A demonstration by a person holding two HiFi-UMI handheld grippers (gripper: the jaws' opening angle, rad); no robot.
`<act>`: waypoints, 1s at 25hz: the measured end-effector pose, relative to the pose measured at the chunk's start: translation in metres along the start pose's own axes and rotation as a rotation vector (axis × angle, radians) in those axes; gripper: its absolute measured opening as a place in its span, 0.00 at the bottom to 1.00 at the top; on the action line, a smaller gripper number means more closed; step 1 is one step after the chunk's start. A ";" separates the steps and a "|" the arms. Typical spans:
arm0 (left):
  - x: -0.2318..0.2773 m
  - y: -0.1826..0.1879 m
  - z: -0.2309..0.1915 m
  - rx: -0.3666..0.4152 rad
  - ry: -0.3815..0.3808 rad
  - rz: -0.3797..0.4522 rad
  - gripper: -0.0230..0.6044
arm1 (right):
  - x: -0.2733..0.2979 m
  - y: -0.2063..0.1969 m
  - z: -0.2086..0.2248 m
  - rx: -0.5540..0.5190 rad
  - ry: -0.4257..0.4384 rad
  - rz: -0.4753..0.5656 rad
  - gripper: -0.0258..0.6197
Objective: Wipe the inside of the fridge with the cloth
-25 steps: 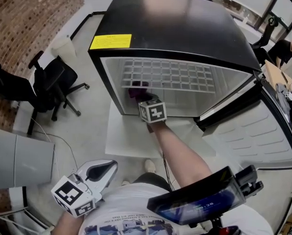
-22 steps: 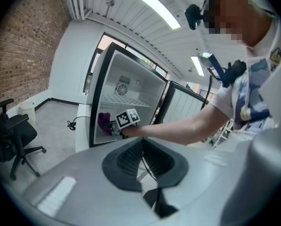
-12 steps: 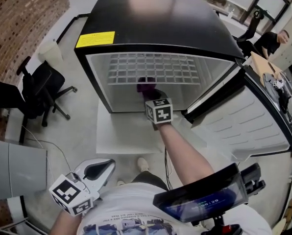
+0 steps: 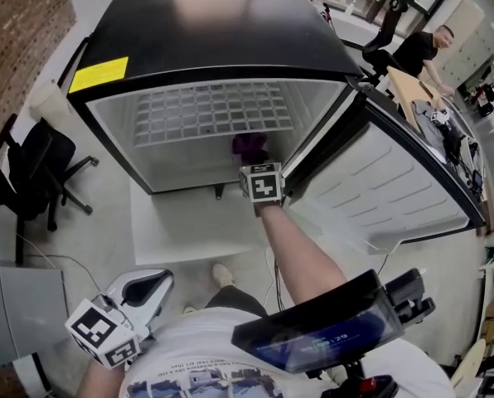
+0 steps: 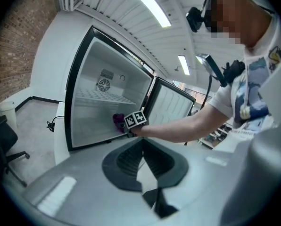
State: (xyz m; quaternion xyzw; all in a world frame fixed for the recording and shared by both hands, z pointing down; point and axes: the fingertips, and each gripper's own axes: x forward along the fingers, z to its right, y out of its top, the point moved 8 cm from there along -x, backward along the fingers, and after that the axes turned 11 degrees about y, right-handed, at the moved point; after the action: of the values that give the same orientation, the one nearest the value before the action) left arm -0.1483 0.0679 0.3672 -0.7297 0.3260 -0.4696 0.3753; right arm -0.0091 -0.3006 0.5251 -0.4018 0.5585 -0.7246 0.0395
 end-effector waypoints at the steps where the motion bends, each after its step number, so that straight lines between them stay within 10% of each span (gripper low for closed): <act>1: 0.000 0.000 -0.001 0.000 0.003 -0.001 0.04 | 0.003 -0.004 -0.001 0.002 0.003 -0.009 0.14; 25: -0.038 -0.016 -0.019 -0.052 0.116 0.041 0.04 | 0.066 0.005 -0.187 0.004 0.416 -0.034 0.14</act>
State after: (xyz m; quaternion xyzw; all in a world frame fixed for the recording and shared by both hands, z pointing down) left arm -0.1768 0.1026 0.3695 -0.7041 0.3741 -0.4945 0.3462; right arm -0.1730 -0.1902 0.5463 -0.2525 0.5465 -0.7936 -0.0882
